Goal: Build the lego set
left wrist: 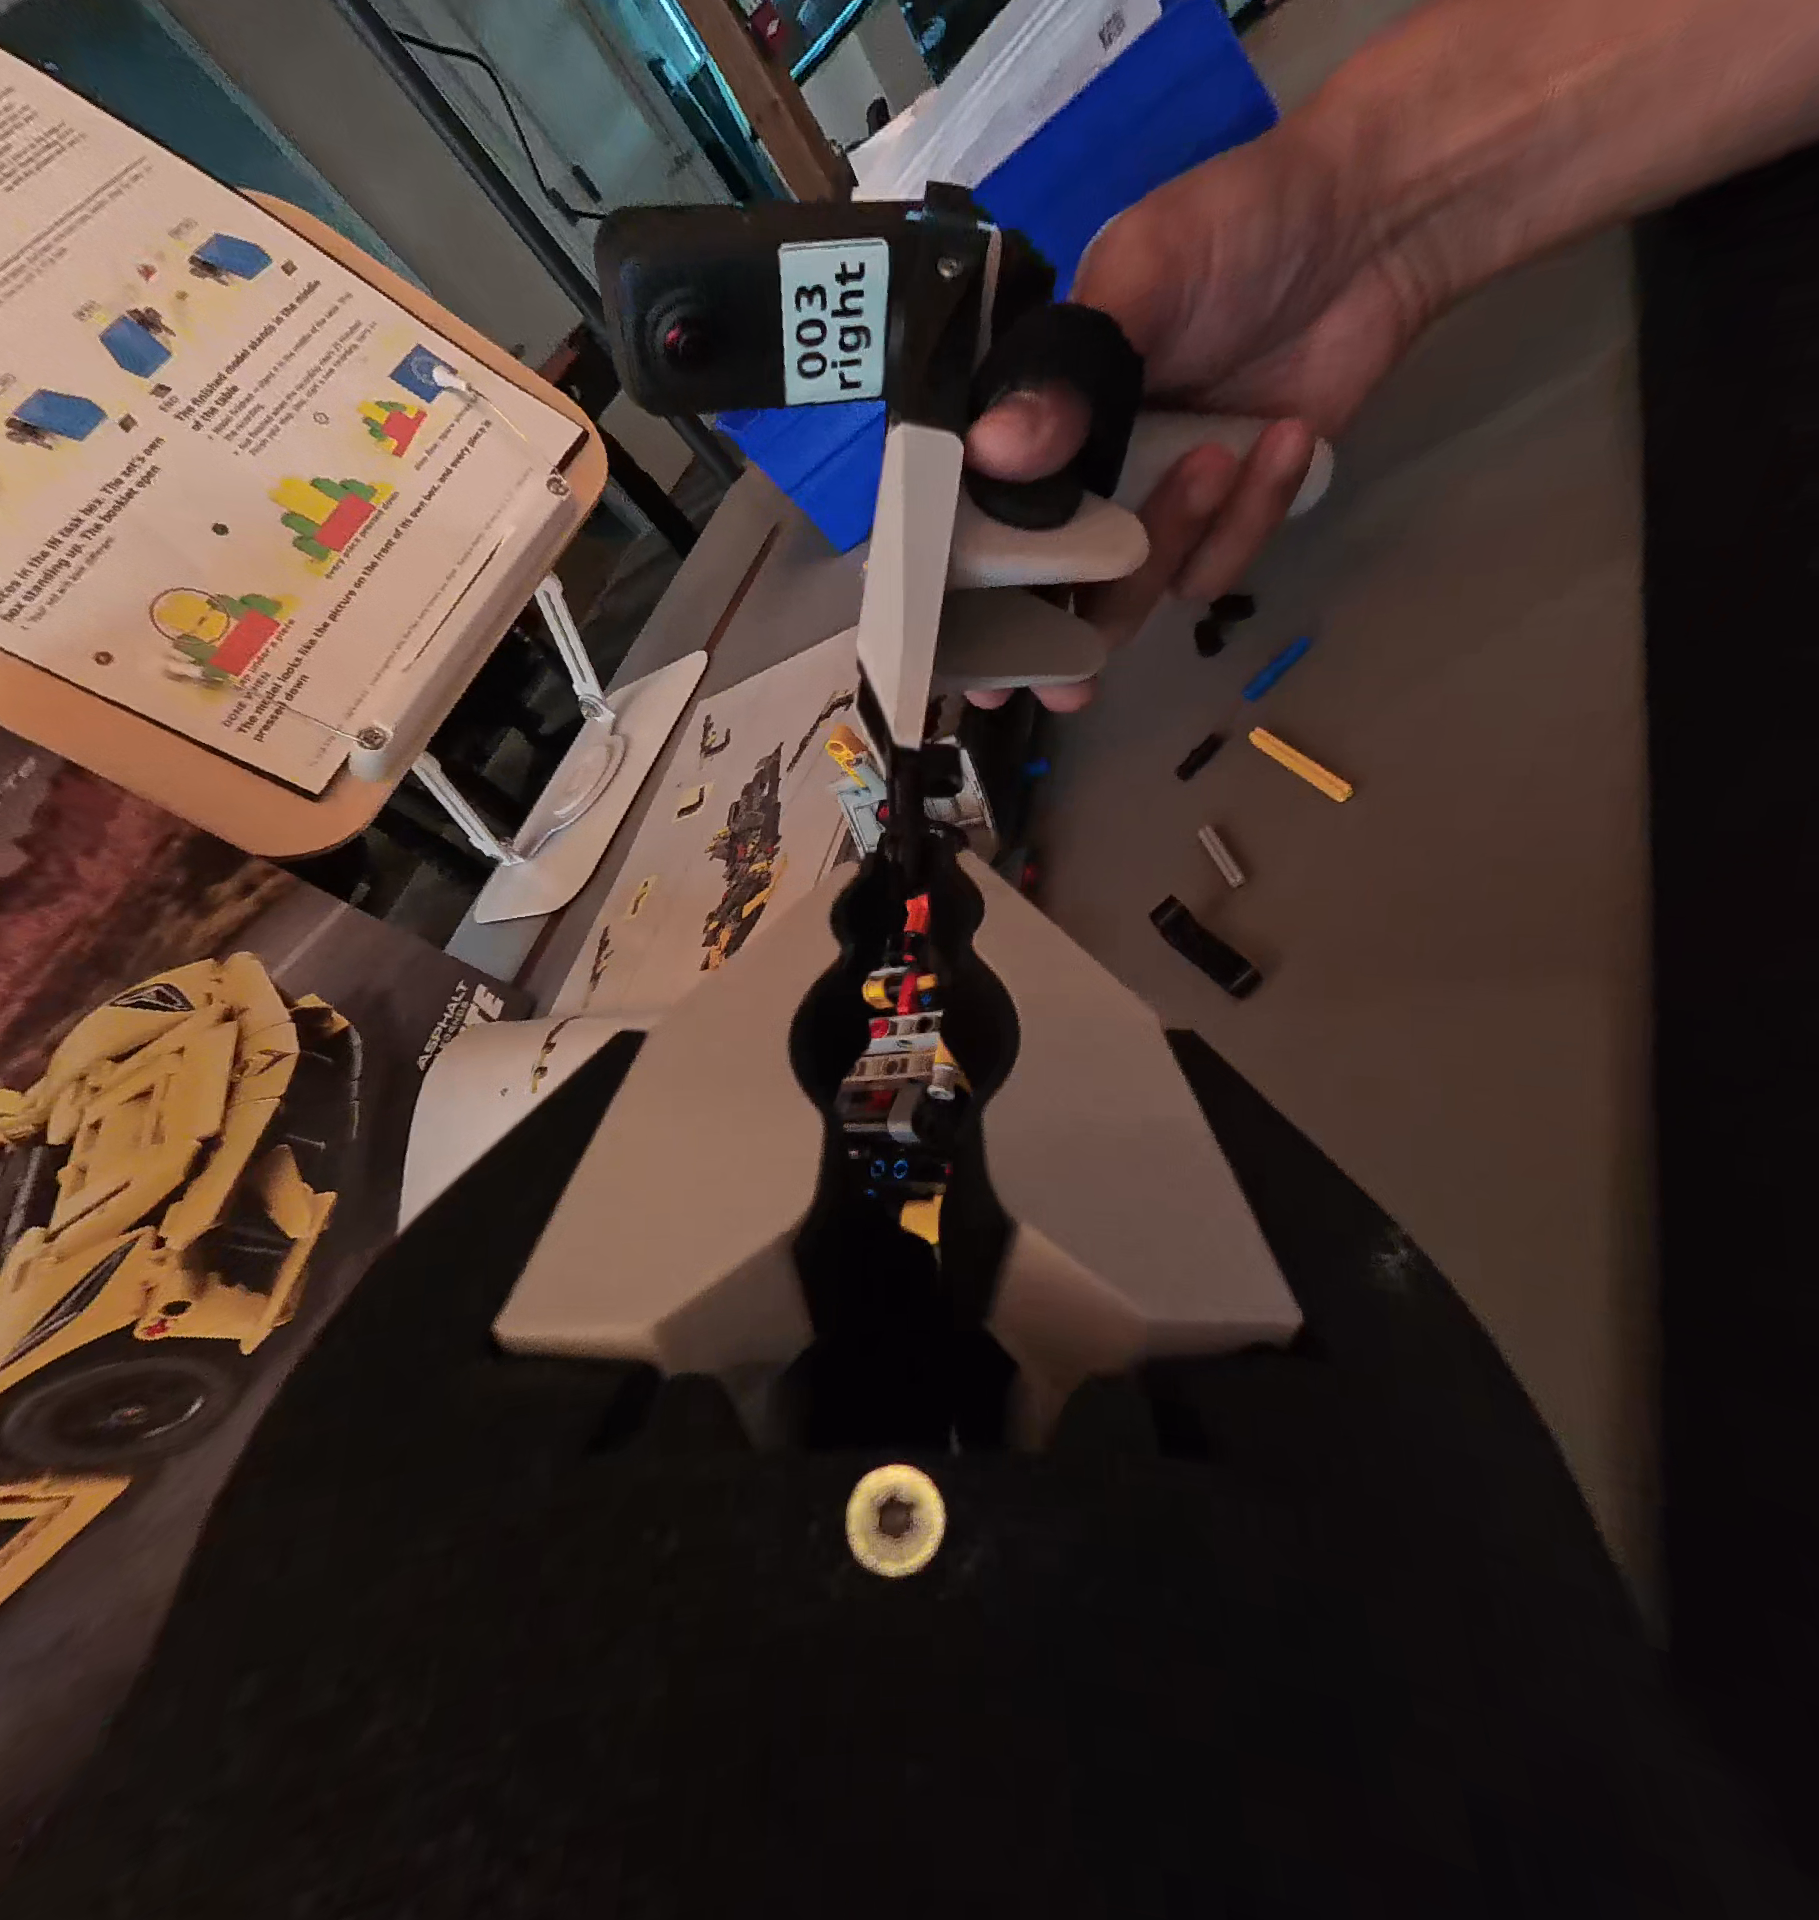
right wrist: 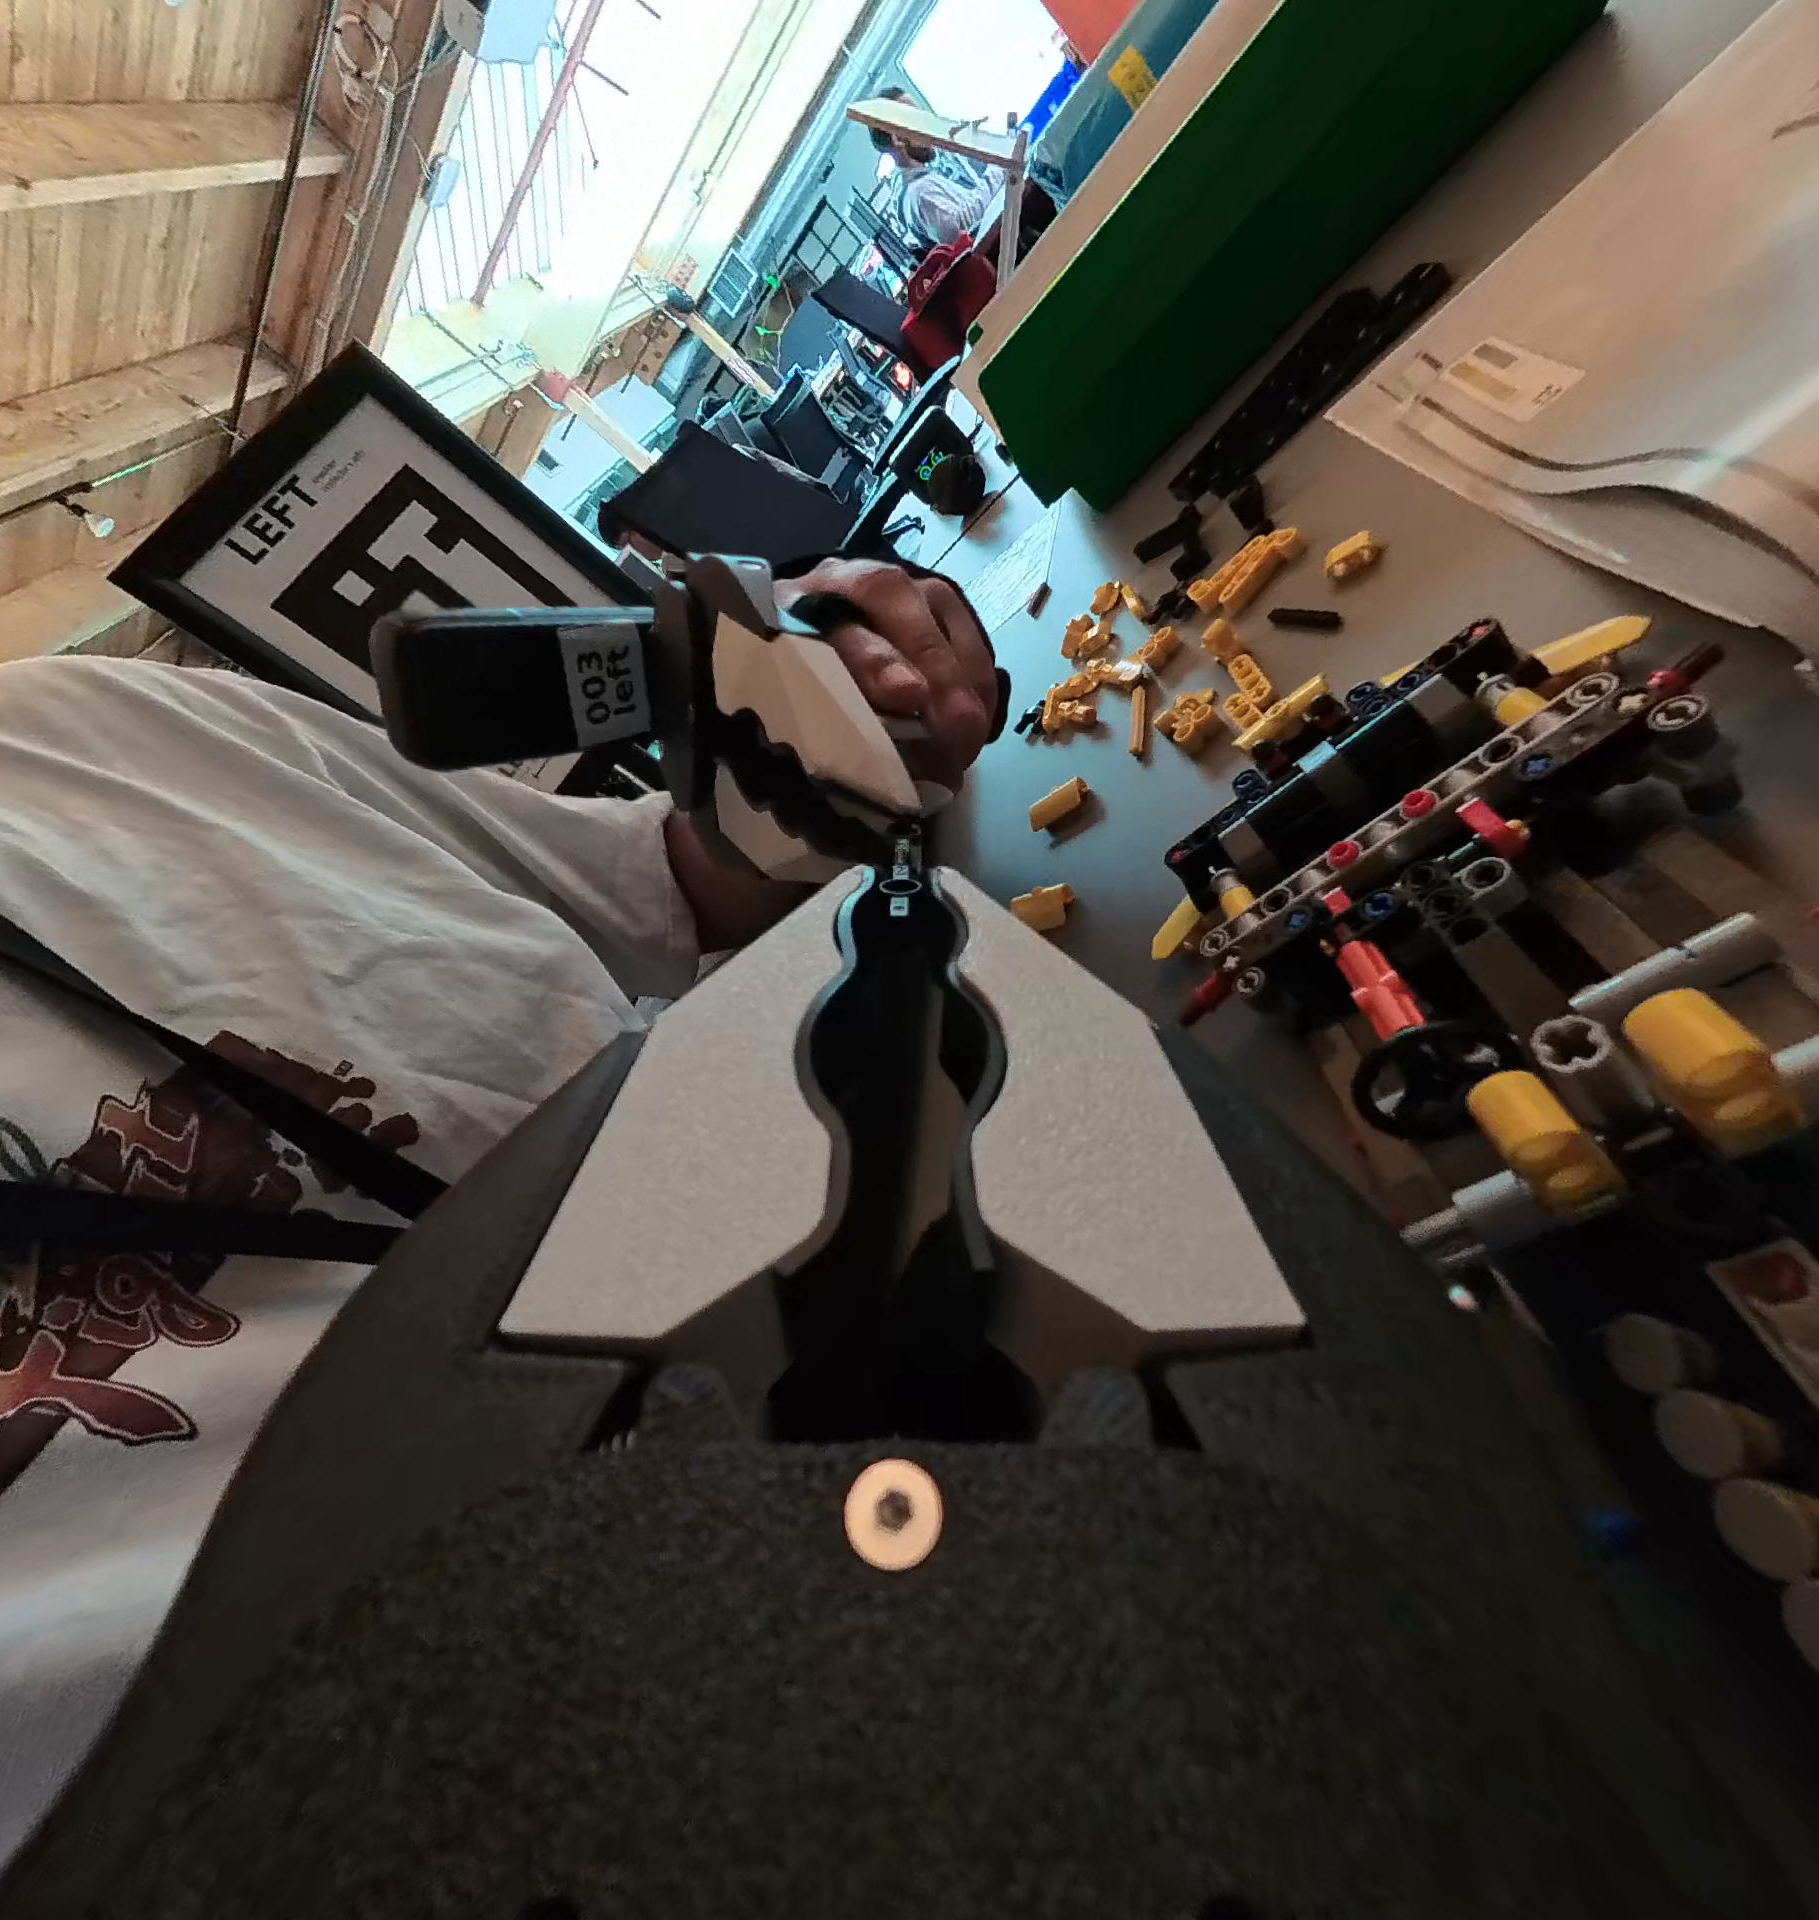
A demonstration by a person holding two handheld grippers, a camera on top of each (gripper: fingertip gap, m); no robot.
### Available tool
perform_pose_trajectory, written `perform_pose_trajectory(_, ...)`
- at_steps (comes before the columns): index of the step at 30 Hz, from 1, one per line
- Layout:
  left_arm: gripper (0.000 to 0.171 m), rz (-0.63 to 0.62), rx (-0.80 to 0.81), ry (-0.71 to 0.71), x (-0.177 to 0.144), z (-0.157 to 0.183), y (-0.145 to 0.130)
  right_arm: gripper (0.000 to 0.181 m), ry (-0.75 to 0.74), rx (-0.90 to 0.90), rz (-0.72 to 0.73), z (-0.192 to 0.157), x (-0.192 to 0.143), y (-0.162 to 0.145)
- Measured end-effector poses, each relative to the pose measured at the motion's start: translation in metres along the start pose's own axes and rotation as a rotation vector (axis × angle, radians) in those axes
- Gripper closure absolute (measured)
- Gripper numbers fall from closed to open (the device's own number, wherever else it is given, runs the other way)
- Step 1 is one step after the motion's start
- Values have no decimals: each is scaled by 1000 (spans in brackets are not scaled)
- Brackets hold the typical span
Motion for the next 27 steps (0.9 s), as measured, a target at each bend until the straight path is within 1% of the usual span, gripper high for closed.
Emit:
perform_pose_trajectory(3, 168, 14, 3, 8, 0, 0, 2, 176, 30, 31, 14, 0, -1, 0)
perform_pose_trajectory(6, 168, -10, -42, -11, 2, -2, -2, 175, 4, 22, 7, 4, -1, 0)
perform_pose_trajectory(7, 168, -5, -95, -23, 3, -4, -3, 175, -2, -6, 17, 3, -1, 1)
perform_pose_trajectory(10, 168, 11, -341, -75, 3, -17, -10, 156, -46, -108, 70, -1, -6, 8)
perform_pose_trajectory(12, 168, 17, -535, -128, 2, -27, -19, 153, -97, -187, 114, -4, -13, 14)
perform_pose_trajectory(13, 167, -3, -630, -170, 2, -30, -26, 152, -134, -245, 126, -5, -16, 15)
perform_pose_trajectory(14, 168, -36, -708, -159, 3, -35, -33, 151, -179, -320, 137, -6, -18, 16)
perform_pose_trajectory(16, 167, -25, -785, -156, 1, -41, -39, 145, -273, -488, 152, -7, -17, 16)
perform_pose_trajectory(17, 168, -12, -811, -149, 0, -43, -40, 137, -325, -563, 140, -8, -13, 15)
perform_pose_trajectory(18, 168, -9, -830, -139, 0, -45, -41, 132, -384, -635, 113, -8, -8, 13)
perform_pose_trajectory(19, 168, -14, -840, -136, 0, -45, -42, 131, -436, -696, 81, -8, -2, 11)
perform_pose_trajectory(21, 168, -21, -829, -110, 0, -45, -43, 128, -535, -773, 24, -8, 10, 5)
perform_pose_trajectory(23, 168, -48, -796, -81, 2, -45, -44, 126, -601, -789, -22, -8, 19, 2)
perform_pose_trajectory(25, 168, -83, -748, -52, 2, -44, -45, 124, -661, -766, -47, -8, 22, 2)
perform_pose_trajectory(27, 168, -94, -691, -16, 2, -45, -44, 121, -671, -730, -39, -7, 23, 3)
Point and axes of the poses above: each gripper's, where its closed fingertips meet, x out along the fingers, y out of its top, z = x × y across the jaws, the point moved 9 cm from there along -x, back along the fingers, and after that the axes turned 4 degrees about z, right-handed, at the moved point
